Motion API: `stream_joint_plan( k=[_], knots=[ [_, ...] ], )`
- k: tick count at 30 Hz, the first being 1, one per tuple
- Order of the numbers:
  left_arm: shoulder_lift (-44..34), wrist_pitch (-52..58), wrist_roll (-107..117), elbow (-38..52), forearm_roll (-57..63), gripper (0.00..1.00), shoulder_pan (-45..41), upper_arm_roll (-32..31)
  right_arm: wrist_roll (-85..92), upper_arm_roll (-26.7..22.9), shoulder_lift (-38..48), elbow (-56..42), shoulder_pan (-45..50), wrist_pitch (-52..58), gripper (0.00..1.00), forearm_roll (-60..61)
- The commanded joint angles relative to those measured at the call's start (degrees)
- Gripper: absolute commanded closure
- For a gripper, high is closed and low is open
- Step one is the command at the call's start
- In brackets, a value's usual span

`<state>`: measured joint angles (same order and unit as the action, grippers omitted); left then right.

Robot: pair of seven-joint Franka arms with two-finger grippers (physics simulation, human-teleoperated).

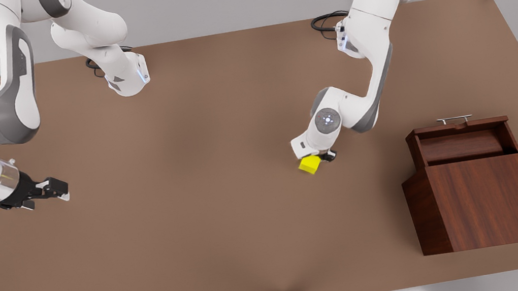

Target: Open the drawer with left arm, place the square in the middle with right arm, and place the square in the drawer with left arm

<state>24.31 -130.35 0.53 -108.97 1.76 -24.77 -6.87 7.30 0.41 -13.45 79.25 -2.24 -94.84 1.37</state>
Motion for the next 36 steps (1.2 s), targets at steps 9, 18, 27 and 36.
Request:
stream_joint_plan(
  k=[9,18,27,36],
  knots=[
    [-14.29,18.29,-16.79,0.51,-3.08,0.27,0.16,13.2,1.57,0.12,-1.84,-0.68,-6.02,-0.87,0.0,-0.14],
    [-13.68,19.88,-44.12,0.86,-6.16,0.27,0.69,33.41,8.69,0.12,-2.81,-0.5,-4.17,-2.19,0.0,-0.05],
    [-7.17,19.52,-52.92,5.96,-8.27,0.26,2.62,40.54,9.22,0.12,-2.72,-0.86,-4.0,-3.51,0.0,-0.32],
    [-4.89,19.52,-55.91,7.1,-10.11,0.0,4.56,40.54,9.22,0.12,-2.63,-0.86,-3.91,-3.42,0.0,-0.32]
  ],
)
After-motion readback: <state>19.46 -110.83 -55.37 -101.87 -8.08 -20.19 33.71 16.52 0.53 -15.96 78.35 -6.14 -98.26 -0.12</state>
